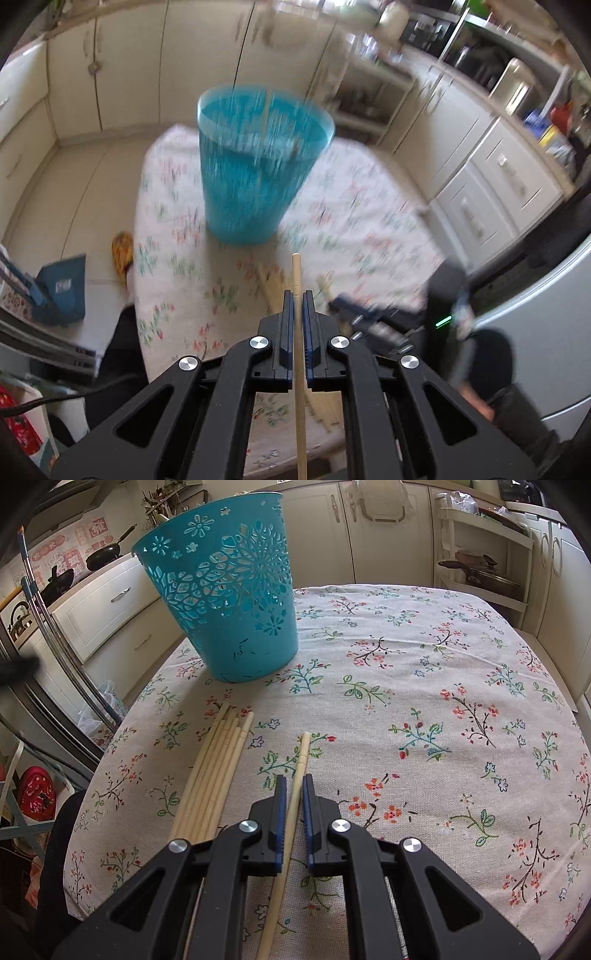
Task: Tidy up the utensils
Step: 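Lift the chopstick with the left tool and drop it into the basket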
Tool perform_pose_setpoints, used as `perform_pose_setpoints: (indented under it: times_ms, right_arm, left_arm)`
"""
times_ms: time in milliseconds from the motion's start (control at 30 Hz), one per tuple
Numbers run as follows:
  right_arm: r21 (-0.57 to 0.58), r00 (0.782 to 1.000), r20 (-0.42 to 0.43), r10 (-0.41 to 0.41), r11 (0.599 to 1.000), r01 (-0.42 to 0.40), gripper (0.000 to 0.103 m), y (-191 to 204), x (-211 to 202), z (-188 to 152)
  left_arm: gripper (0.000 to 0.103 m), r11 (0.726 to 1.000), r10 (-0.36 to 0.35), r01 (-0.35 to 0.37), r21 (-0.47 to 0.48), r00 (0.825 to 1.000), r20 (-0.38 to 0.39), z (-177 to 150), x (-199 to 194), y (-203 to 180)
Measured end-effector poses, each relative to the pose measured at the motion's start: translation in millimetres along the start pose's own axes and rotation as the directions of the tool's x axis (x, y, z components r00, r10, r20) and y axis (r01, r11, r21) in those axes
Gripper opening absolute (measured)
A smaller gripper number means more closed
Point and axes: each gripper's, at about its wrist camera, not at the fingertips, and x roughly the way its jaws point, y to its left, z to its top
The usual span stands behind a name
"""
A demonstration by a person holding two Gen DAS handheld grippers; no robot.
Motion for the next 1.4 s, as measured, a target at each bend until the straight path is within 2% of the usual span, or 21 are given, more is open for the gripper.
perform_pose_setpoints:
  times_ms: [133,200,267,333,533,700,733,767,833,867,1000,1033,1133,1267,1367,1400]
  right_arm:
    - [0.004,1.0,0.001,0.003,1.0,-0.003,0.009,0.1,-0.6,0.0]
    - [0.006,1.0,0.001,0.005,1.0,-0.005,0.009,-0.3,-0.7,0.1]
    - [0.008,1.0,0.001,0.007,1.0,-0.007,0.009,-1.2,-0.9,-0.1]
    - [0.01,1.0,0.002,0.009,1.0,-0.009,0.009,-2.4,-1.0,-0.4]
    - [0.003,1.0,0.004,0.019,1.0,-0.019,0.015,-2.7,-0.6,-0.3]
    - [-0.002,1.0,0.005,0.025,1.0,-0.025,0.018,-1.7,0.3,-0.7]
    - [-0.001,1.0,0.005,0.027,1.0,-0.027,0.019,-2.2,0.4,-0.6]
    - [0.001,1.0,0.006,0.029,1.0,-0.029,0.019,-3.1,0.3,-0.6]
    - [0.004,0.999,0.006,0.033,0.999,-0.033,0.019,-3.7,0.4,-0.4]
    - [0.004,0.999,0.006,0.034,0.999,-0.034,0.019,-3.8,0.6,-0.4]
    - [0.007,0.999,0.009,0.041,0.999,-0.041,0.02,-4.7,1.5,0.4]
    - [0.007,0.999,0.009,0.042,0.999,-0.042,0.02,-5.0,1.7,0.6]
    - [0.006,0.999,0.009,0.043,0.999,-0.043,0.021,-5.6,1.6,0.1]
    - [0.006,0.999,0.01,0.042,0.999,-0.042,0.021,-5.2,1.5,-0.3]
    - [0.006,0.999,0.01,0.043,0.999,-0.043,0.021,-5.4,1.1,-0.5]
    - [0.007,0.999,0.01,0.044,0.999,-0.044,0.021,-5.8,1.0,-0.5]
  left_arm:
    - [0.004,0.999,-0.033,0.033,0.004,0.989,0.143,30.3,-46.7,-10.5]
    - [0.004,0.999,-0.039,0.036,0.016,0.972,0.233,48.9,-67.1,-17.7]
    - [0.004,0.999,-0.002,-0.009,0.032,0.948,0.319,64.7,-79.2,-26.7]
    - [0.005,0.999,0.003,-0.02,0.04,0.922,0.386,79.1,-84.3,-33.2]
    - [0.005,0.989,0.114,-0.149,0.016,0.818,0.563,132.9,-62.4,-39.1]
    - [0.005,0.965,0.236,-0.254,-0.067,0.724,0.649,159.5,-35.0,-32.1]
    - [0.005,0.954,0.273,-0.283,-0.095,0.7,0.66,164.2,-25.0,-29.0]
    - [0.005,0.95,0.29,-0.293,-0.109,0.692,0.661,167.6,-16.9,-25.3]
    - [0.005,0.938,0.328,-0.316,-0.141,0.685,0.65,175.6,1.9,-17.2]
    - [0.005,0.936,0.336,-0.321,-0.145,0.688,0.643,178.0,8.7,-14.0]
    - [0.005,0.924,0.364,-0.36,-0.132,0.715,0.597,181.9,37.5,-6.8]
    - [0.005,0.921,0.367,-0.372,-0.116,0.728,0.58,181.4,44.2,-7.1]
    - [0.005,0.912,0.379,-0.402,-0.084,0.746,0.548,173.7,55.3,-6.1]
    - [0.007,0.911,0.384,-0.406,-0.072,0.771,0.507,154.2,58.2,-2.9]
    - [0.018,0.911,0.391,-0.403,-0.089,0.772,0.501,139.6,47.7,2.7]
    - [0.027,0.91,0.395,-0.403,-0.098,0.769,0.503,133.4,42.1,5.7]
